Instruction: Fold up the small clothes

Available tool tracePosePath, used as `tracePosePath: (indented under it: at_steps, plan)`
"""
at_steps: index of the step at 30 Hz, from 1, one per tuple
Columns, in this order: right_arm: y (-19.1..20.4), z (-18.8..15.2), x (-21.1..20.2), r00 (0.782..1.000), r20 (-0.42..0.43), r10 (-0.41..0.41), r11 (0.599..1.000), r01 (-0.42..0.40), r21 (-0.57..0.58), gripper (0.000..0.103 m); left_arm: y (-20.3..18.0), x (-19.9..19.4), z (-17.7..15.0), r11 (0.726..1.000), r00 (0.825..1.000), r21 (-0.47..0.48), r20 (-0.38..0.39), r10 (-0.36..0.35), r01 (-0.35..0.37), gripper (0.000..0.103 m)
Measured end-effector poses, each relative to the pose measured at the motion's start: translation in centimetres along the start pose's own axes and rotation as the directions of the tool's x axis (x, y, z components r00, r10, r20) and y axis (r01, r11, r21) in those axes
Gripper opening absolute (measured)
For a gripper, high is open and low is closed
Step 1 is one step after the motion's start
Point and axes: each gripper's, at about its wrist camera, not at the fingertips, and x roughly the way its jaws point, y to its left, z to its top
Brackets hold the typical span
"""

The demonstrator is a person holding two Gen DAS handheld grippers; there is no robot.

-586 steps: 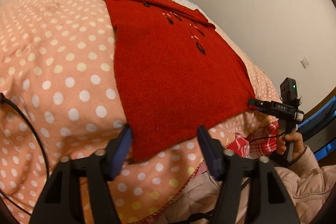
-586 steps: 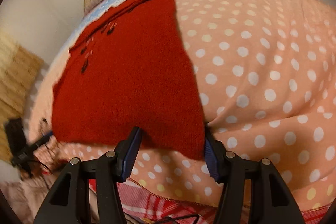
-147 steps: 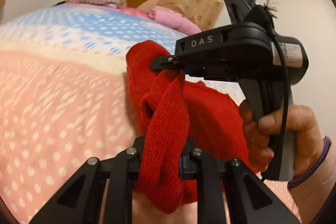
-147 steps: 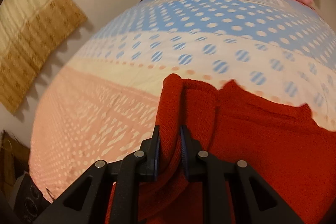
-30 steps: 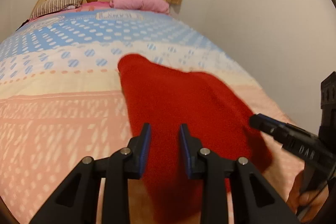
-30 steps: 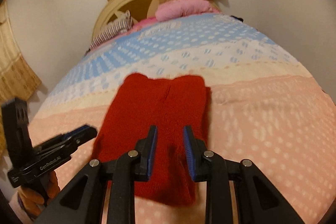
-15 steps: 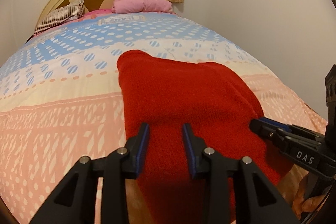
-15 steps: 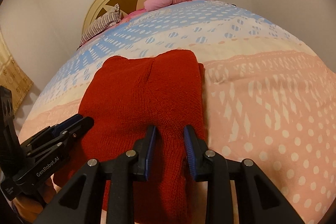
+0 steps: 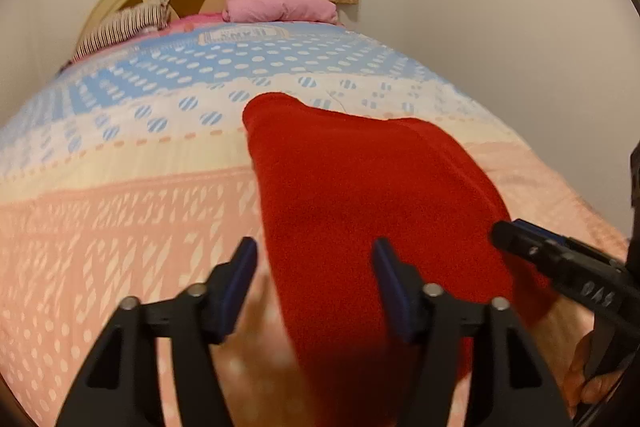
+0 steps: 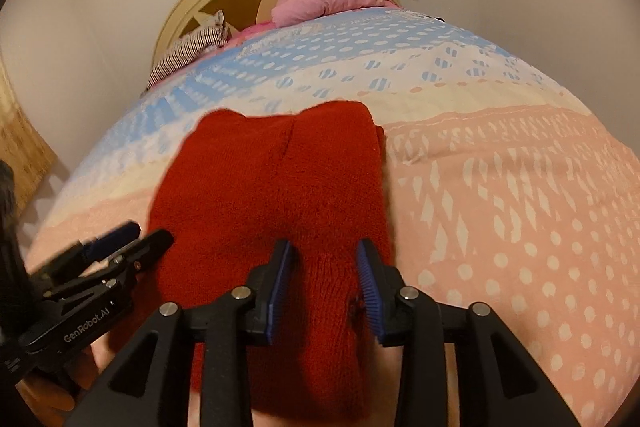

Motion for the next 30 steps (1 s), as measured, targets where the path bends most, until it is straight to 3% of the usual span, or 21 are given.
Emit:
tracePosePath:
  at_steps: [2, 4, 7, 11, 17, 21, 30]
  plan:
    - [-0.6, -0.2, -1.6, 0.999, 0.019, 0.05, 0.997, -0.051, 0.05, 0.06, 1.8, -0.6, -0.1, 0.997, 0.999, -0.057, -0.004, -0.051, 0.051, 0.077]
    - [-1.4, -0.3, -3.1, 0.996, 0.046, 0.079, 0.993, -0.082, 0.083, 0.071, 3.5, -0.5, 0.2, 0.988, 0.995, -0.125, -0.014, -0.098, 0.096, 0.078]
    - [-3.1, 0.9, -4.5, 0.993, 0.078, 0.091, 0.988, -0.1, 0.12, 0.072, 4.7, 0.3, 1.2, 0.972, 0.989, -0.185, -0.014, -0.15, 0.145, 0.078]
    - [-5.2, 3.5, -3.2, 0.99, 0.068, 0.124, 0.975, -0.134, 0.177, 0.072, 4.4, 2.2, 3.1, 0.948, 0.971, -0.215, 0.008, -0.239, 0.235, 0.078]
    - [-7.1, 6.2, 3.7, 0.98, -0.044, 0.193, 0.96, -0.179, 0.216, 0.072, 4.6, 6.6, 4.3, 0.91, 0.951, -0.301, -0.028, -0.309, 0.287, 0.078]
    - [-7.1, 6.4, 8.1, 0.963, -0.125, 0.239, 0.955, -0.21, 0.211, 0.072, 5.4, 9.3, 3.5, 0.9, 0.94, -0.317, -0.066, -0.334, 0.298, 0.078]
    - [-2.9, 8.4, 12.1, 0.946, -0.179, 0.269, 0.962, -0.271, 0.015, 0.072, 5.7, 9.2, 2.8, 0.88, 0.922, -0.297, 0.003, -0.387, 0.37, 0.077]
